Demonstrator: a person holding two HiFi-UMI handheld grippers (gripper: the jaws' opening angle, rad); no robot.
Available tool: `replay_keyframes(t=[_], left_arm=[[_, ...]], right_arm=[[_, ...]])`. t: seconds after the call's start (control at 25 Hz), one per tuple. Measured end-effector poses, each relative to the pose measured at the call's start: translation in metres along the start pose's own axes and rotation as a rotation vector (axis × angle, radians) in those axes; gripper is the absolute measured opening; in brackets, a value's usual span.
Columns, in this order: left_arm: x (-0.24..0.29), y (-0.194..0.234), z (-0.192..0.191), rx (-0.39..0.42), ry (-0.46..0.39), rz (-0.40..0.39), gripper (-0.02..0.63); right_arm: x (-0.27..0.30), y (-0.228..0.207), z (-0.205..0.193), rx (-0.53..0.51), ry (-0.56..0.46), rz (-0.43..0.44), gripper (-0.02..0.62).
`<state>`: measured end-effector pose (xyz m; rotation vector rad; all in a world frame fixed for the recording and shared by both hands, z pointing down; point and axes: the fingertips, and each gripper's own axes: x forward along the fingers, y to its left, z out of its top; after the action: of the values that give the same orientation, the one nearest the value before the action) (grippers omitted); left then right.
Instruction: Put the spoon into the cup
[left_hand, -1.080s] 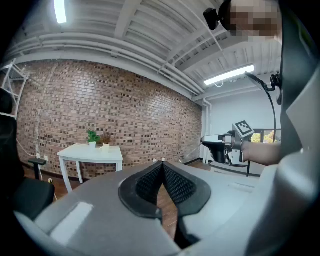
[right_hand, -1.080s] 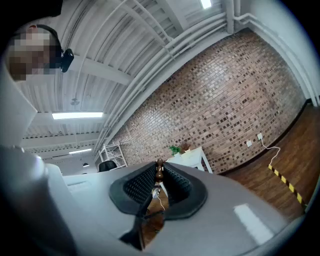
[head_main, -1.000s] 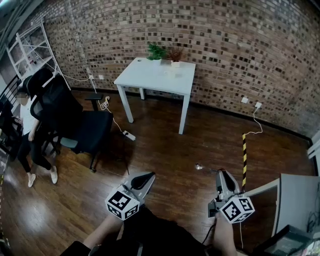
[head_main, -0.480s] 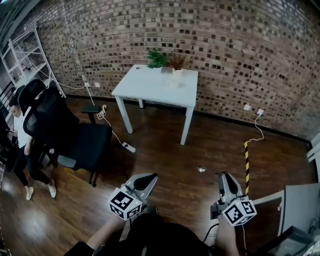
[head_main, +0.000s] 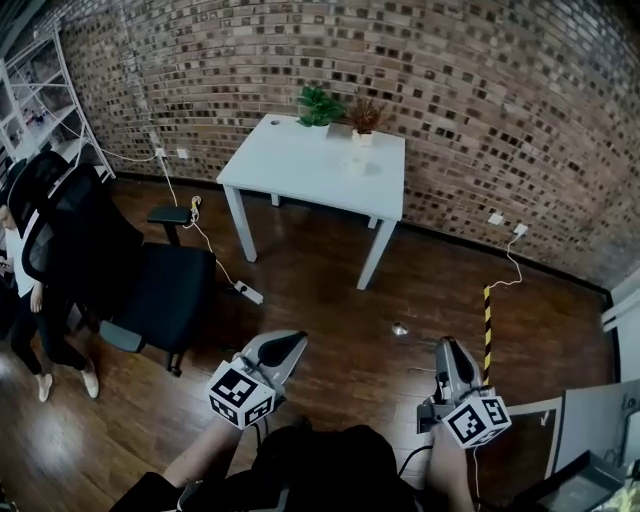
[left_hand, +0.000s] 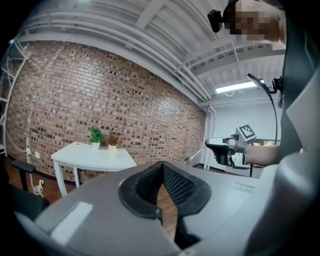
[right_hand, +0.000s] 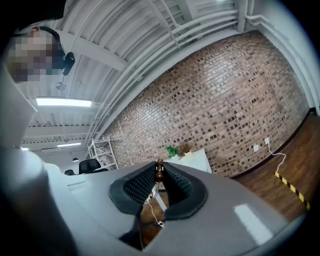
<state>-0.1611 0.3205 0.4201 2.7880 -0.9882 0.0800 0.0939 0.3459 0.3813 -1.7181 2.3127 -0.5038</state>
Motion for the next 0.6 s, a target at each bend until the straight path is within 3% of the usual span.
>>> replay_keyframes(t=[0.4,0.6], left_arm=[[0.093,0.062,0.014,-0.02,-0.041,0.047,-0.006],[0.155,0.078,0.034,0.028,-0.021,0.049,-0.006]], right_arm=[[0.103,-0.06,0.02,-0.014,0.002,0.064,0.051],[0.159,-0.107,0.047,0.008,0.002,0.101,0.051]])
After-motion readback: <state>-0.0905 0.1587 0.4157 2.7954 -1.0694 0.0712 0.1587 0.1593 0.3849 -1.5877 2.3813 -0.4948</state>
